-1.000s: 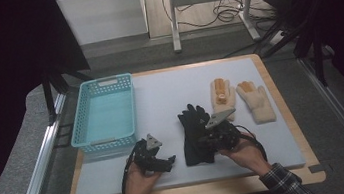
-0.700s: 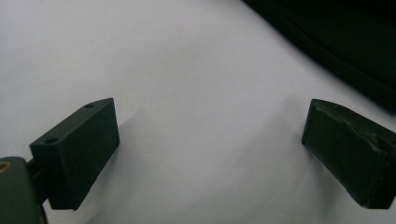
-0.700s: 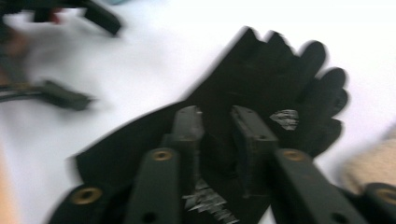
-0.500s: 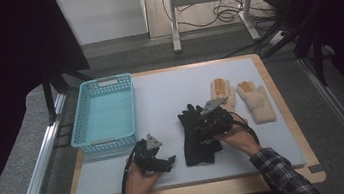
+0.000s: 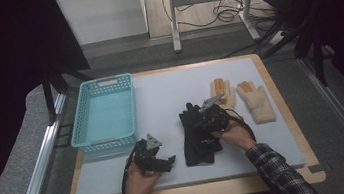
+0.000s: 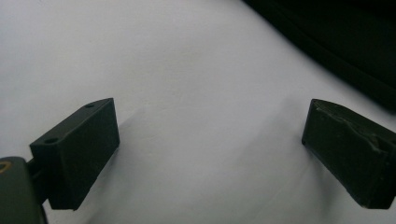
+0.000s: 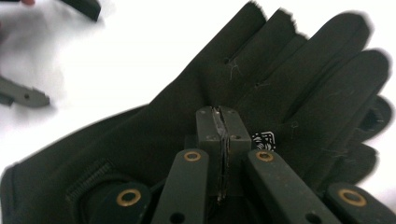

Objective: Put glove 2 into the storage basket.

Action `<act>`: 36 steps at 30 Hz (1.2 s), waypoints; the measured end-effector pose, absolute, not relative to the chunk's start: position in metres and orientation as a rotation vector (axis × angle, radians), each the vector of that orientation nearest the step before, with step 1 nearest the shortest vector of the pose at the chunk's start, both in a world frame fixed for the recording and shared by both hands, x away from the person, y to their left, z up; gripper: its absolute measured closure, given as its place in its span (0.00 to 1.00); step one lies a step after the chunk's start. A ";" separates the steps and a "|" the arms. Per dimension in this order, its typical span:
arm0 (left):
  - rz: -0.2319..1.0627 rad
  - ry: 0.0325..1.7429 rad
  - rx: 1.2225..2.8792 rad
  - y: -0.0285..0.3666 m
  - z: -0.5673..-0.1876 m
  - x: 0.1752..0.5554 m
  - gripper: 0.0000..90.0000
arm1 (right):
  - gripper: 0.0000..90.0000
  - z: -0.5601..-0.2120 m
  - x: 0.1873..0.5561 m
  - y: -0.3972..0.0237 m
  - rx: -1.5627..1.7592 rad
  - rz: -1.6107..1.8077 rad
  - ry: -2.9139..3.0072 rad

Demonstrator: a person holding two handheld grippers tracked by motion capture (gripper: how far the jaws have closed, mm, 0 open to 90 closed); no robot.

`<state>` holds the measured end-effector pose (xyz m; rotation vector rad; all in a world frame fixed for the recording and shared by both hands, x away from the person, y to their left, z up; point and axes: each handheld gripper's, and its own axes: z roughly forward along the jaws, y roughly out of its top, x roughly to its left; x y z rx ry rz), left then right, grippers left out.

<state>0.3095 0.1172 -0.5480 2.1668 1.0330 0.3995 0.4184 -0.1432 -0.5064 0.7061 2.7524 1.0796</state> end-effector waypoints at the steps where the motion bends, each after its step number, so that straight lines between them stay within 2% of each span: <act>1: 0.396 1.038 2.164 0.117 -0.548 0.309 0.05 | 0.98 -0.504 0.417 -0.143 0.729 1.086 2.740; 15: 0.404 1.033 2.163 0.117 -0.548 0.309 0.05 | 0.98 -0.445 0.380 -0.141 0.976 1.126 2.535; 19: 0.406 1.032 2.164 0.117 -0.548 0.309 0.05 | 0.98 -0.446 0.375 -0.136 1.057 1.104 2.508; 27: 0.406 1.032 2.163 0.117 -0.548 0.309 0.05 | 0.96 -0.478 0.372 -0.122 1.172 0.997 2.450; 30: 0.405 1.031 2.165 0.117 -0.548 0.309 0.05 | 0.94 -0.486 0.374 -0.122 1.166 0.996 2.461; 31: 0.405 1.031 2.166 0.117 -0.548 0.309 0.05 | 0.81 -0.489 0.376 -0.126 1.137 1.051 2.462; 33: 0.402 1.031 2.166 0.117 -0.548 0.310 0.05 | 0.72 -0.485 0.377 -0.132 1.087 1.055 2.452; 36: 0.398 1.033 2.169 0.118 -0.548 0.310 0.05 | 0.71 -0.479 0.380 -0.148 1.061 1.069 2.420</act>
